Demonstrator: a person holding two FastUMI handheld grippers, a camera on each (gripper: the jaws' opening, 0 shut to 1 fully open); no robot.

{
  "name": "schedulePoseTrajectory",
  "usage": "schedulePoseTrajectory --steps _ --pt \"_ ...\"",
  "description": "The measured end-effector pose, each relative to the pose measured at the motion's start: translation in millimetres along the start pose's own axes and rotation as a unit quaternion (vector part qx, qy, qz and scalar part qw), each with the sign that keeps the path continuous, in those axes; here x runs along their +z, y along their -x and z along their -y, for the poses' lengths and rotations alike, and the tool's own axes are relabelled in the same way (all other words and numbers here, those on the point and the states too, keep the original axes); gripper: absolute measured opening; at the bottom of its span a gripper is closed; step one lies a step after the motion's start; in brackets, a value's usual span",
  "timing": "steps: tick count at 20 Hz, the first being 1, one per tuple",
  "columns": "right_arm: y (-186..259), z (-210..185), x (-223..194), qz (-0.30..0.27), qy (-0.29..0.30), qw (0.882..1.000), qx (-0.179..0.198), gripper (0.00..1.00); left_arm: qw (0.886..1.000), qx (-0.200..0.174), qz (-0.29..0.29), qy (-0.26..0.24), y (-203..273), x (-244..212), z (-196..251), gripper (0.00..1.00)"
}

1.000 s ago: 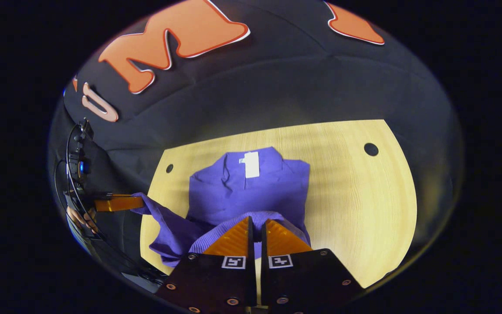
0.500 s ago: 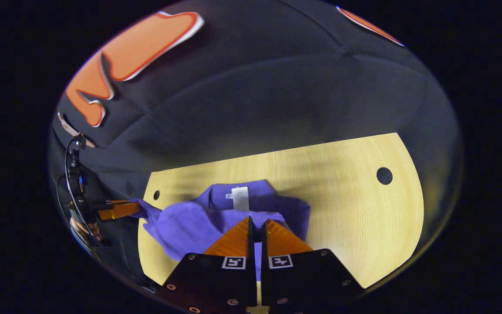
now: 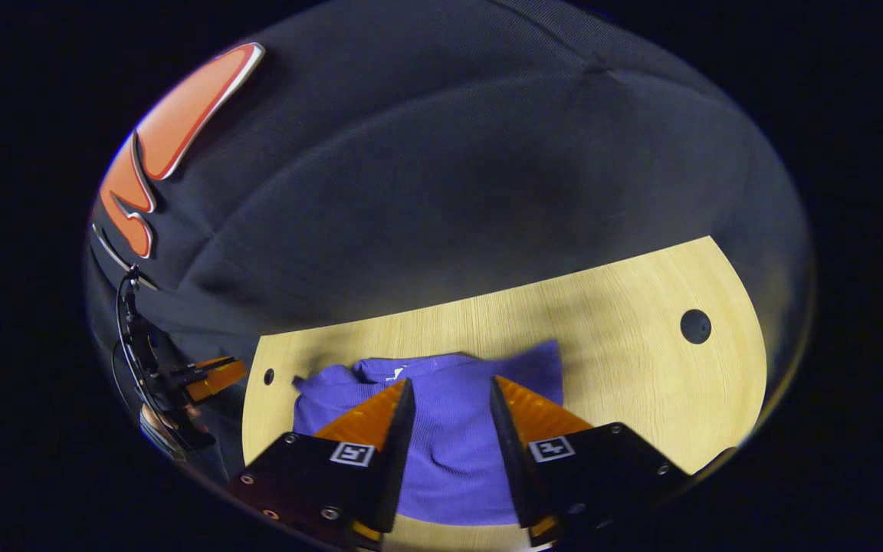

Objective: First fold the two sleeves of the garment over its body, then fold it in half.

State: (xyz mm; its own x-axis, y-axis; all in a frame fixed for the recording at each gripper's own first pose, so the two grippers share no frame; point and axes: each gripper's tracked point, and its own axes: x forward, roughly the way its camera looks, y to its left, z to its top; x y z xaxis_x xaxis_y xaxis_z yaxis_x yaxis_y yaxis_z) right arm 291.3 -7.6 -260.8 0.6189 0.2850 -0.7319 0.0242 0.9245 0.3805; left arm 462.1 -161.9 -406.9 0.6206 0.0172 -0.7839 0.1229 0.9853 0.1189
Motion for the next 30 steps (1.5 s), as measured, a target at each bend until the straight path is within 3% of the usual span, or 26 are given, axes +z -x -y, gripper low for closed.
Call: schedulePoseTrajectory --steps 1,2,3,4,7,10,16,22,26,30 --pt "1.2 2.6 -1.2 0.001 -0.001 1.0 -0.003 0.61 1.0 -0.003 0.016 0.0 -1.8 6.9 3.0 0.54" --pt "3.8 2.3 -2.3 0.003 -0.002 1.0 -0.001 0.77 1.0 -0.001 0.027 0.0 3.1 10.1 4.6 0.61" --pt "8.1 3.1 -4.8 0.003 -0.002 1.0 -0.002 0.73 0.999 0.002 0.034 0.002 4.6 13.3 6.6 0.62" --pt "12.2 3.6 -7.6 0.004 -0.001 1.0 -0.003 0.86 0.999 0.004 0.033 0.005 5.3 12.9 9.8 0.65" --pt "29.9 7.0 -12.4 0.02 0.016 1.0 -0.013 0.94 0.999 0.009 0.049 0.019 2.2 16.1 11.4 0.74" --pt "54.8 9.8 -10.4 0.057 0.051 0.996 -0.037 0.97 0.997 0.019 0.073 0.028 2.0 15.4 22.8 0.92" --pt "138.4 -11.5 8.5 0.177 0.108 0.976 -0.064 0.97 0.989 0.02 0.144 0.024 43.1 17.8 31.7 0.93" --pt "225.4 -38.7 9.5 0.291 0.17 0.936 -0.097 0.96 0.974 0.014 0.224 0.04 140.7 7.7 47.3 0.96" --pt "278.2 -56.1 -2.4 0.343 0.182 0.916 -0.098 0.95 0.958 0.022 0.282 0.036 201.7 -0.8 51.1 0.95" --pt "323.6 -73.7 -20.9 0.389 0.17 0.901 -0.083 0.95 0.936 0.03 0.349 0.037 259.6 -9.6 53.0 0.96"
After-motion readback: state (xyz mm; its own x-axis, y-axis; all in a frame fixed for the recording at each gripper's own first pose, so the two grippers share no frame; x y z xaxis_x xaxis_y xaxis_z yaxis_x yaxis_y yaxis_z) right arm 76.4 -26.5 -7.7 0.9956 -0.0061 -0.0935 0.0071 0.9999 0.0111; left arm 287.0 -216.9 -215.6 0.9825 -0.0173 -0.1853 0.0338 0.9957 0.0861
